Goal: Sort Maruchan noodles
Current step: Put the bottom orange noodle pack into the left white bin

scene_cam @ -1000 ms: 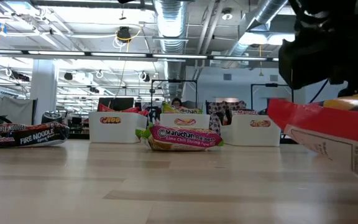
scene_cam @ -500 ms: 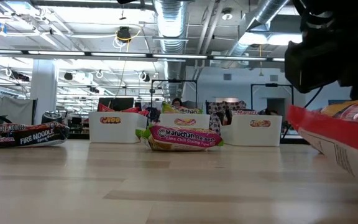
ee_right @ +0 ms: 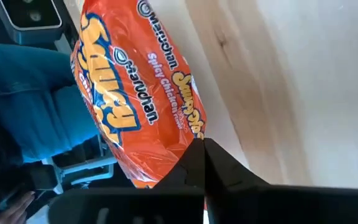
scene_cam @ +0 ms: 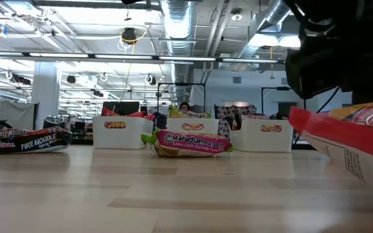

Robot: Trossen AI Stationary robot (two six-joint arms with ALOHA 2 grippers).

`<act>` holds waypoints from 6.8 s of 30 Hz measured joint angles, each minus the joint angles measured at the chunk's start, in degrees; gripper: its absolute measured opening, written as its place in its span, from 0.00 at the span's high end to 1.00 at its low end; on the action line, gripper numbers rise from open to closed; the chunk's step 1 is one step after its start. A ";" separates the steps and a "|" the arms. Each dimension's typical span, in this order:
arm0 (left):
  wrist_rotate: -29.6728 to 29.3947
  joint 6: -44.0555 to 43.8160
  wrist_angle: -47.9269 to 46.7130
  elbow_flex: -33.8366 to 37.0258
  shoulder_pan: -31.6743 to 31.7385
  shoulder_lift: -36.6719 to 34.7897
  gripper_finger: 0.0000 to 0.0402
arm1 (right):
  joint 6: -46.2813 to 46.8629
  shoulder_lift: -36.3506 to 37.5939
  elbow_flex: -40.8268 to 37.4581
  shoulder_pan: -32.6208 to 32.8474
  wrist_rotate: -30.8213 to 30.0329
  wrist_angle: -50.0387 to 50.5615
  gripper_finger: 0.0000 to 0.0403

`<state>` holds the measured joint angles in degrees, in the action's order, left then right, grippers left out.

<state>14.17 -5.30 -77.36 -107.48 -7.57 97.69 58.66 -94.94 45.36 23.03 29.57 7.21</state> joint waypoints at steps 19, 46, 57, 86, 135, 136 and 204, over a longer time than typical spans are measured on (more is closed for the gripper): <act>-1.01 0.07 -1.98 0.00 -0.02 0.00 0.55 | -17.19 0.02 14.13 -8.90 -5.82 12.79 0.99; -5.74 -4.99 -1.87 0.00 2.41 7.30 0.49 | -28.71 3.84 19.17 -18.03 -5.83 24.21 0.99; -4.12 -10.54 6.47 0.96 1.49 9.95 0.49 | -28.22 4.45 19.19 -17.56 -10.93 30.05 0.99; -5.88 -15.11 41.60 18.05 -1.53 11.10 0.49 | -26.60 4.83 19.17 -16.69 -12.23 31.20 0.99; -7.05 -22.66 52.49 27.12 -1.46 11.10 0.49 | -24.06 4.79 19.17 -16.35 -13.43 31.34 0.99; -7.63 -22.85 52.99 27.12 -1.44 11.10 0.49 | -24.12 4.81 19.17 -16.35 -13.42 31.35 0.99; -14.18 -33.57 75.61 35.93 -4.87 11.15 0.49 | -20.99 4.83 19.19 -16.37 -14.34 30.55 0.99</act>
<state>-0.01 -38.87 -1.75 -71.55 -12.45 108.84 37.67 -90.11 64.55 6.66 15.24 37.76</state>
